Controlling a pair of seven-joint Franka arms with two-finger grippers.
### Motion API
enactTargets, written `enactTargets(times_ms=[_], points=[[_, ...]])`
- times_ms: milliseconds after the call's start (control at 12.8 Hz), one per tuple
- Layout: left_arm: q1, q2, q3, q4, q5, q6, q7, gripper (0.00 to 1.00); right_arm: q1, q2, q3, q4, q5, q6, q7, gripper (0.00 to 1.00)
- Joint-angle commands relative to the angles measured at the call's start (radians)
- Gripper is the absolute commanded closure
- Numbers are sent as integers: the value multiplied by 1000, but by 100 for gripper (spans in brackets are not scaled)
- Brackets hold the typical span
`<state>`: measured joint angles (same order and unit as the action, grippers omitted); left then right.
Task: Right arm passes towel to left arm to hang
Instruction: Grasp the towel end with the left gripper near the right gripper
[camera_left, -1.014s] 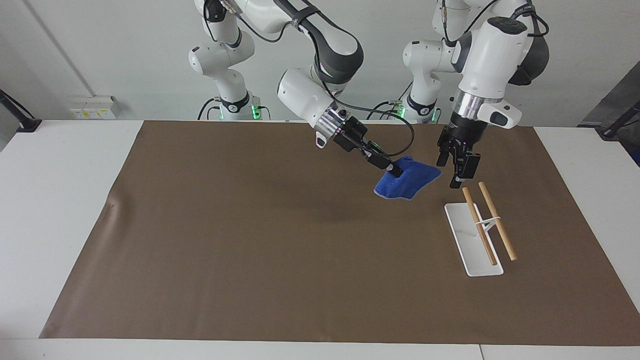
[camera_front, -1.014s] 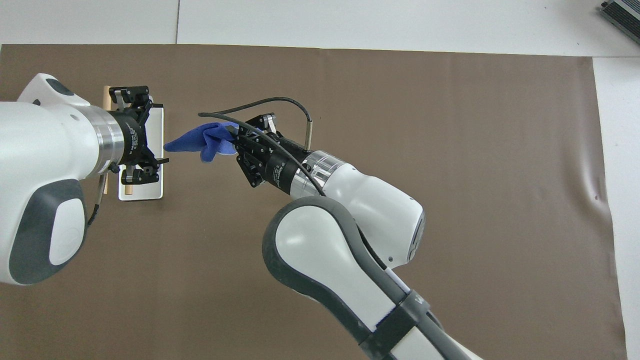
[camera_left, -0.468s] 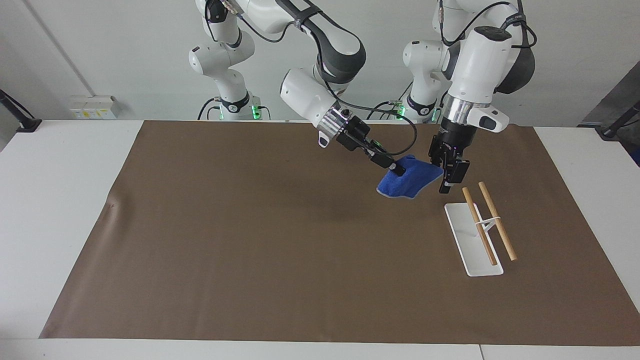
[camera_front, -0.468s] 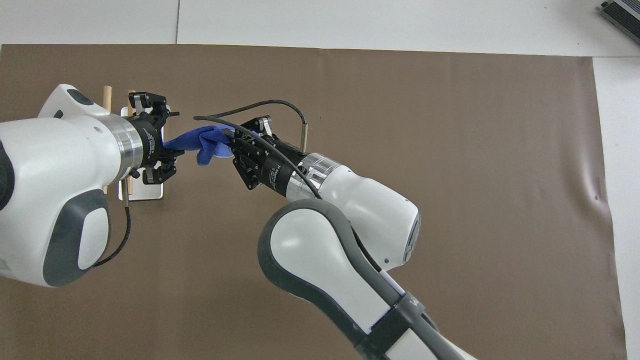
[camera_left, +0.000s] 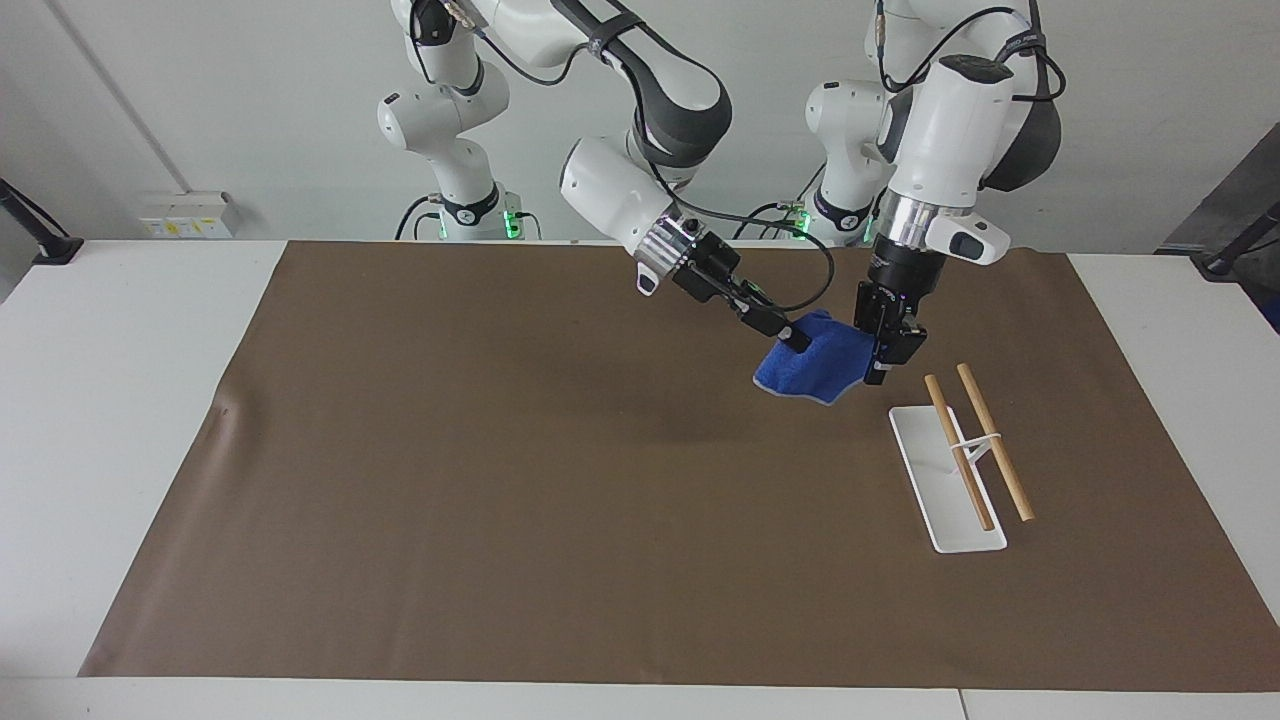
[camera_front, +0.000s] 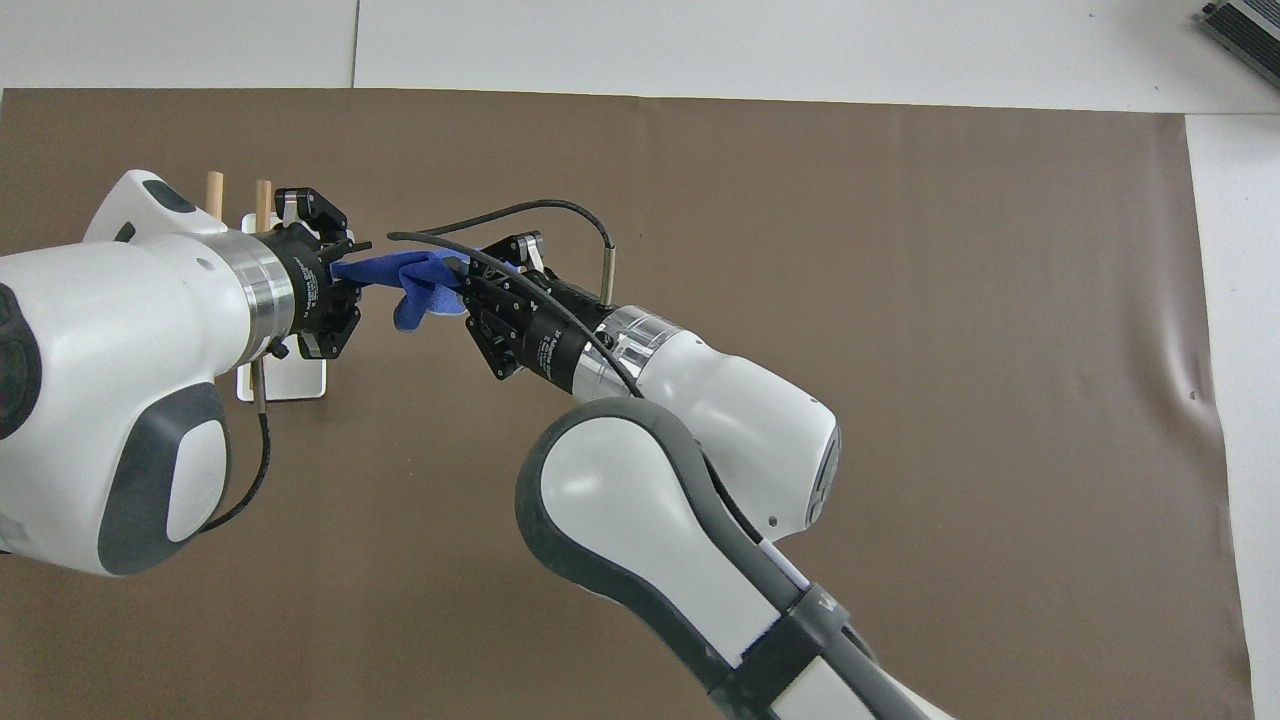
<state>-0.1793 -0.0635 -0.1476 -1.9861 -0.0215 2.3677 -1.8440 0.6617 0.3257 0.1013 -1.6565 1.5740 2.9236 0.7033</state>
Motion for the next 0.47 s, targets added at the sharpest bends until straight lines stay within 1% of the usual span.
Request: enactTargets(times_ms=[0,78,234,312,390], points=[[-11,-19,10,-22,-11,21,6,91,-7,16,6,21,20,19,-1,100],[-11,-19,10,-22,-11,21,14,98,-7,16,6,21,20,19,-1,100],[-11,-18,10,-20,-11,19,58,100,-11,18,6,17,20,19,-1,100],[-11,-19,10,-20,-11,19,93,100,-13,16,6,14,18,19,-7,87],[-9,-18,10,-19,-11,21,141,100,-14,16,5,11,11,19,-13,33]])
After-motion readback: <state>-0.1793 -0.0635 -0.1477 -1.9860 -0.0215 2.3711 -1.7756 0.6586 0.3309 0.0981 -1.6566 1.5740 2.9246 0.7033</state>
